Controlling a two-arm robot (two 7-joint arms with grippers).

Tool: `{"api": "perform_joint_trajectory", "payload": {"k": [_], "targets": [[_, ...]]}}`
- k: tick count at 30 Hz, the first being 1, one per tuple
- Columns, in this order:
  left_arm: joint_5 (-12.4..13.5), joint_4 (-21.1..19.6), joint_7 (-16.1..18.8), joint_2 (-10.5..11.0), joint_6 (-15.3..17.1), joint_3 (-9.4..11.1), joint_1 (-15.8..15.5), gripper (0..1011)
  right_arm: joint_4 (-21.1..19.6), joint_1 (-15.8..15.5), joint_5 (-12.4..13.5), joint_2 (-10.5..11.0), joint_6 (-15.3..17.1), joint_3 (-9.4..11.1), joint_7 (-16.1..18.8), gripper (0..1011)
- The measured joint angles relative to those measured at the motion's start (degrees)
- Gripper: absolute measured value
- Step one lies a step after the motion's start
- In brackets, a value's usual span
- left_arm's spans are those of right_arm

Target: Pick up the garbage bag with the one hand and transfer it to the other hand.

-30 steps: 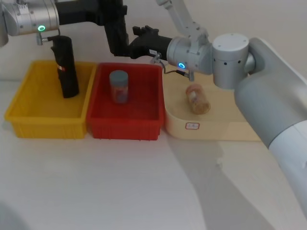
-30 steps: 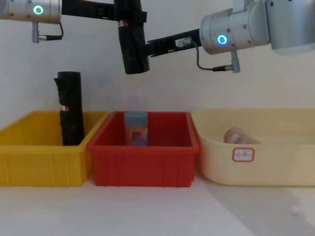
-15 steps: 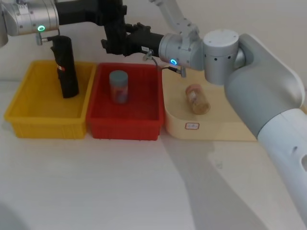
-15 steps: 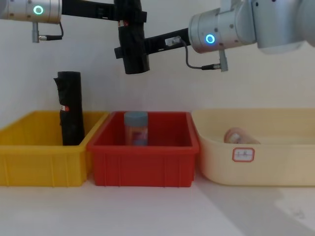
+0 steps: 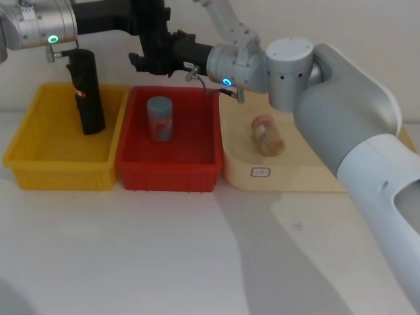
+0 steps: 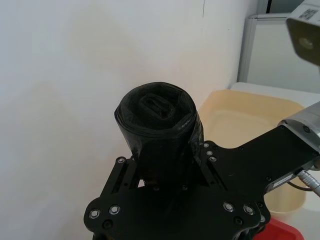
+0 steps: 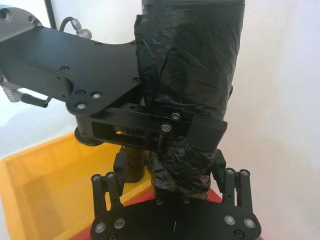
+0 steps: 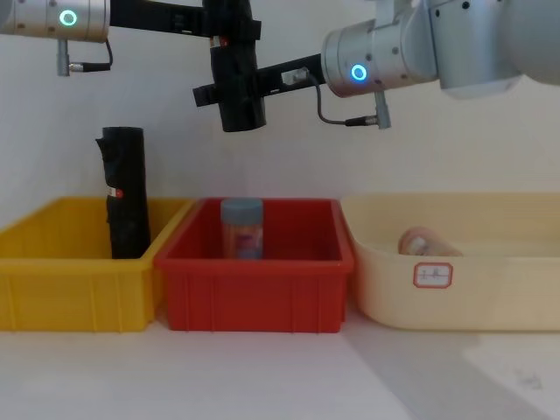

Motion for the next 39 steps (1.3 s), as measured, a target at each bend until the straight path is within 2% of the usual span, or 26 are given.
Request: {"api": "perform_joint_trajectory", "payload": {"k": [13, 16, 23, 32, 35, 39], "targets": [[0.0, 0.0, 0.0, 0.0, 0.0, 0.0, 0.0, 396, 10.1, 4.6, -0.3, -3.2, -4.6, 0.7, 1.3, 1000], [0.0, 0.0, 0.0, 0.0, 0.0, 0.0, 0.0, 396, 13.5, 6.2, -0.3, -4.3, -6.1, 0.9, 1.7, 1000], [0.0, 0.0, 0.0, 0.0, 0.0, 0.0, 0.0, 396, 17.4, 7.9, -0.4, -5.4, -8.0, 1.2, 2.1, 994], [0.0, 0.0, 0.0, 0.0, 0.0, 0.0, 0.0, 396, 20.2, 9.2, -0.4, -6.3, -9.3, 1.4, 2.4, 818], [0.0, 0.0, 0.0, 0.0, 0.0, 0.0, 0.0, 396, 20.8, 9.5, -0.4, -6.5, -9.6, 1.5, 2.5, 692], [0.0, 0.0, 0.0, 0.0, 0.0, 0.0, 0.0, 396, 21.3, 9.7, -0.4, -6.6, -9.8, 1.5, 2.5, 613]]}}
